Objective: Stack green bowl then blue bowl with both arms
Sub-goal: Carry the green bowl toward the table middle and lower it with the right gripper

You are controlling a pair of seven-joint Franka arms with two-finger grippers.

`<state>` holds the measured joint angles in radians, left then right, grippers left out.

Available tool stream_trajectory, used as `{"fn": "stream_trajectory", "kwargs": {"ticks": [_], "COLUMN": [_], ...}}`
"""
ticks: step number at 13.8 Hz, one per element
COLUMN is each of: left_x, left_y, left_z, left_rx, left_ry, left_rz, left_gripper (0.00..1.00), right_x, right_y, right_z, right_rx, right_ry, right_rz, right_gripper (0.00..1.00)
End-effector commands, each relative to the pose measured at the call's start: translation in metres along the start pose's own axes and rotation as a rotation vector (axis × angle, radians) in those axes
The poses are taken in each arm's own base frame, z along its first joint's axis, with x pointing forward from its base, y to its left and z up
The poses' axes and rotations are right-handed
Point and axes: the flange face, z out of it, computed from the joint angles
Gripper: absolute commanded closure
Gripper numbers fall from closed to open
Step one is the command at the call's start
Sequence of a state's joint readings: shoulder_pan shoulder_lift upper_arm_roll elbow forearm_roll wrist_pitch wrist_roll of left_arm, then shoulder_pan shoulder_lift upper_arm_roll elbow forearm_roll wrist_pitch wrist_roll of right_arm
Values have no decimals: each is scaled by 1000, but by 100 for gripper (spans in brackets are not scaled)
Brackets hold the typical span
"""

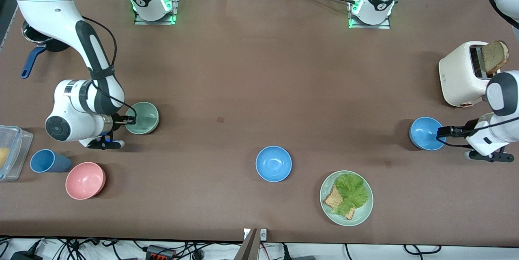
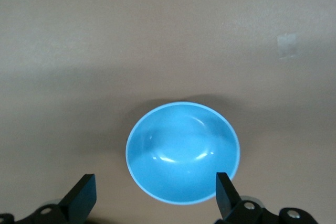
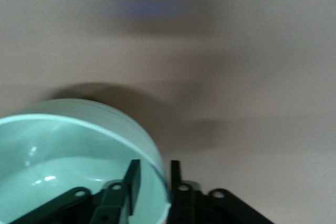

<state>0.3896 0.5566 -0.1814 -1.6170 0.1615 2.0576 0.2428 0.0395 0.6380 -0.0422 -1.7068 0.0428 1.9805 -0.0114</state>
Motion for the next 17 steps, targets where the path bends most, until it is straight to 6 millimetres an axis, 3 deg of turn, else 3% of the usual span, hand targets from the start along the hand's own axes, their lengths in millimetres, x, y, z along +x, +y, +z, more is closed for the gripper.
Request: {"fn": "stream_trajectory", "kwargs": {"ticks": [1, 2, 3, 4, 6, 7, 9, 13, 15, 17], "left_x": [-29, -43, -51, -52, -53, -54, -55, -55, -55, -52], "left_y": [-1, 2, 4, 1, -4, -9, -14, -30, -31, -34], "left_z": [14, 23, 31, 37, 44, 50, 56, 78, 86, 96], "left_rx": [49, 69, 74, 71, 67, 61, 55, 42, 34, 27], "left_ry": [46, 84, 116, 116, 113, 106, 102, 111, 102, 98], "left_rz": [85, 105, 106, 103, 95, 89, 82, 73, 70, 66], "left_gripper": [0, 0, 0, 0, 0, 0, 0, 5, 6, 8], "right_x": [-1, -3, -7, -13, -23, -29, -47, -86, -96, -102], "right_y": [-19, -31, -58, -79, -140, -163, -224, -340, -383, -412], "right_z": [-12, -23, -37, -50, -73, -76, -77, -53, -39, -22], "right_rx": [4, -2, -5, -6, 8, 25, 24, 15, 32, 43], "right_ry": [0, 11, 8, -15, -20, -35, -36, -48, -21, 21], "right_rz": [-28, -54, -94, -108, -145, -138, -150, -112, -91, -83], "right_gripper": [100, 100, 100, 100, 100, 100, 100, 100, 100, 100]}}
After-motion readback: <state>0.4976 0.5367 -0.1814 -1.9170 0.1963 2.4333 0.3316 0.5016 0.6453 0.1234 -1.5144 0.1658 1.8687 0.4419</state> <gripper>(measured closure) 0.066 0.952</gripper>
